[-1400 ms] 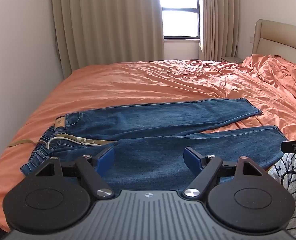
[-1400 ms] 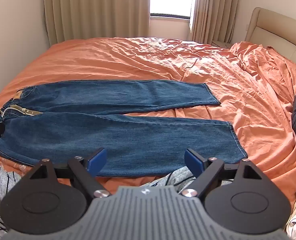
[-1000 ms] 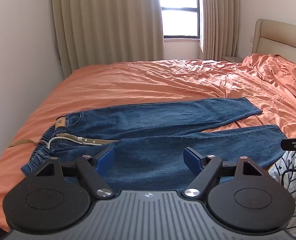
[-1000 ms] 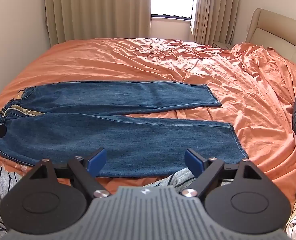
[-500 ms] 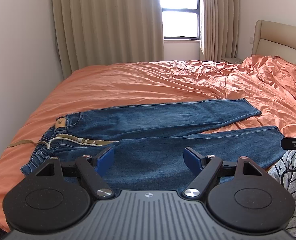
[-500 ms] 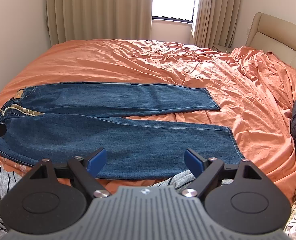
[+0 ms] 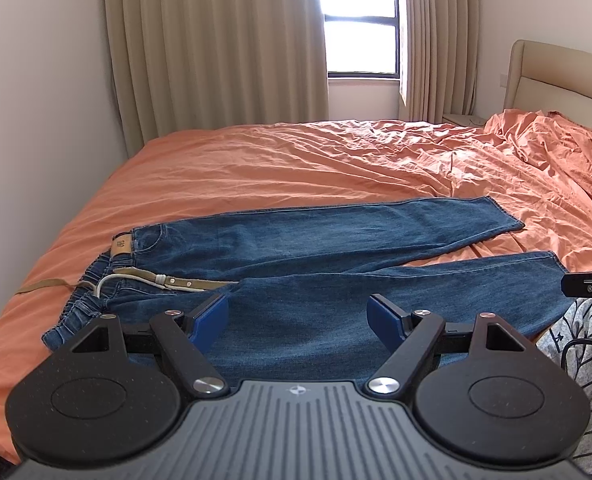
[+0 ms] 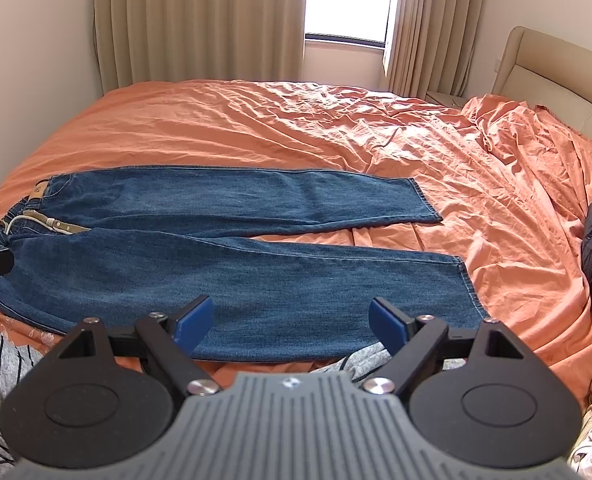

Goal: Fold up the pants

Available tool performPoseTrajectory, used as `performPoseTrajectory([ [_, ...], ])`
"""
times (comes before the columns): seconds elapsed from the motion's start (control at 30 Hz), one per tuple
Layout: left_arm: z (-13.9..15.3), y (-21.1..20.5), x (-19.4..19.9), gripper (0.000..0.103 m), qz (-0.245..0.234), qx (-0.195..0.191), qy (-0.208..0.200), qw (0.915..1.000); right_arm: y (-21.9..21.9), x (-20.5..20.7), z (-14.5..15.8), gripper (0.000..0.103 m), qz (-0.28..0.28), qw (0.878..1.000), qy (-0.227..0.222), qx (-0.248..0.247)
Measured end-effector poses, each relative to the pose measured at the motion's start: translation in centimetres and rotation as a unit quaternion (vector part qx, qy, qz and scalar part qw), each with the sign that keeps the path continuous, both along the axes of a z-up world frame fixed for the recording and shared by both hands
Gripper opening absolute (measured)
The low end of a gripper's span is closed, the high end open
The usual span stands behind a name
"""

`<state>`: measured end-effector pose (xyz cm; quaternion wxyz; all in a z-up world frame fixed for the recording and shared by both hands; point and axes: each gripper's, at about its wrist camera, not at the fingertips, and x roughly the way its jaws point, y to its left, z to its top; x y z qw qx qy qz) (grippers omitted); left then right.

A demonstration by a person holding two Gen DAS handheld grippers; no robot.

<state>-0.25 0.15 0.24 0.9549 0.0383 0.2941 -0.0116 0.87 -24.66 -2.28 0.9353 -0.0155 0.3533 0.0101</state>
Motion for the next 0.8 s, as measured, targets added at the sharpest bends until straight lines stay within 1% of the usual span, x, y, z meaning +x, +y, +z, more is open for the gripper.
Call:
performPoseTrajectory([
  [0.8, -0.09, 0.06, -0.02, 0.092, 0.000, 0.000, 0.002, 1.0000, -0.05, 0.28, -0.22, 0.081, 0.004, 1.000, 0.009, 0.006],
])
